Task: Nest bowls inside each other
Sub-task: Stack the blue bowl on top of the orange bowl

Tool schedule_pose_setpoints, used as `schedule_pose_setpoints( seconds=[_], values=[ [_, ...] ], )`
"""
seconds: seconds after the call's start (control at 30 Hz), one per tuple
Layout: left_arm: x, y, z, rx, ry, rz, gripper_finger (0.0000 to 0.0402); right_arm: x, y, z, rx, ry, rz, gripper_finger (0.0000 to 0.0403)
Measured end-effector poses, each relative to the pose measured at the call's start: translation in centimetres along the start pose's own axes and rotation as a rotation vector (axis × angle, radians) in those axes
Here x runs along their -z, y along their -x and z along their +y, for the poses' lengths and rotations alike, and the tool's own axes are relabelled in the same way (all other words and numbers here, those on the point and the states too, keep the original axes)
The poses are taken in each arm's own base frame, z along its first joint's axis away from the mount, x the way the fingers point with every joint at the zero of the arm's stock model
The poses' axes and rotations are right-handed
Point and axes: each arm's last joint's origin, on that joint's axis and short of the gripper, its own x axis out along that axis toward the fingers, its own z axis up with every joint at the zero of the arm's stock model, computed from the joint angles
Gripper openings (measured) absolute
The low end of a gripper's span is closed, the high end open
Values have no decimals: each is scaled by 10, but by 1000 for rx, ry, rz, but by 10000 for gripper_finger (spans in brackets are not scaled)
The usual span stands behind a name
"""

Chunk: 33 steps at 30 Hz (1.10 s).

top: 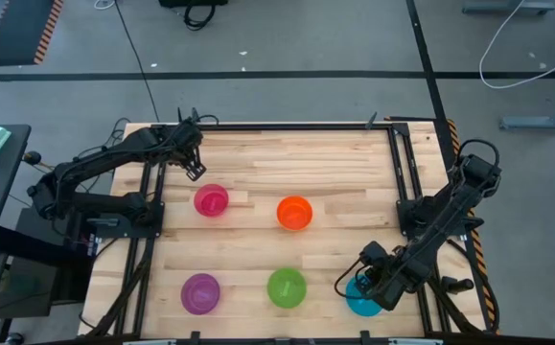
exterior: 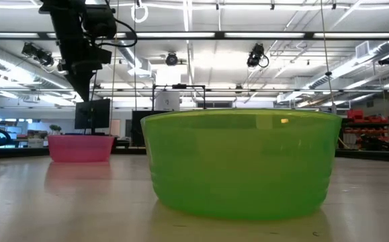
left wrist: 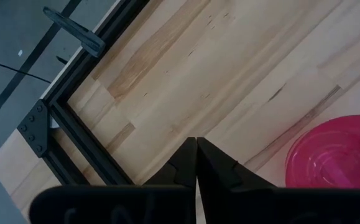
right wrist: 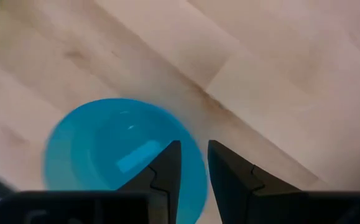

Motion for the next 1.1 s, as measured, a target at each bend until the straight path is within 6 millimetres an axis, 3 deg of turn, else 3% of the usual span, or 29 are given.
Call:
schedule_pose_setpoints(
  seconds=[0.23,1.1],
  values=[
    [0,0,0,0,0,0,27,4,-20,-7,-17,-11,60,89],
    [0,0,0,0,0,1,20,6,-15,5,-132,18,68,89]
  ],
)
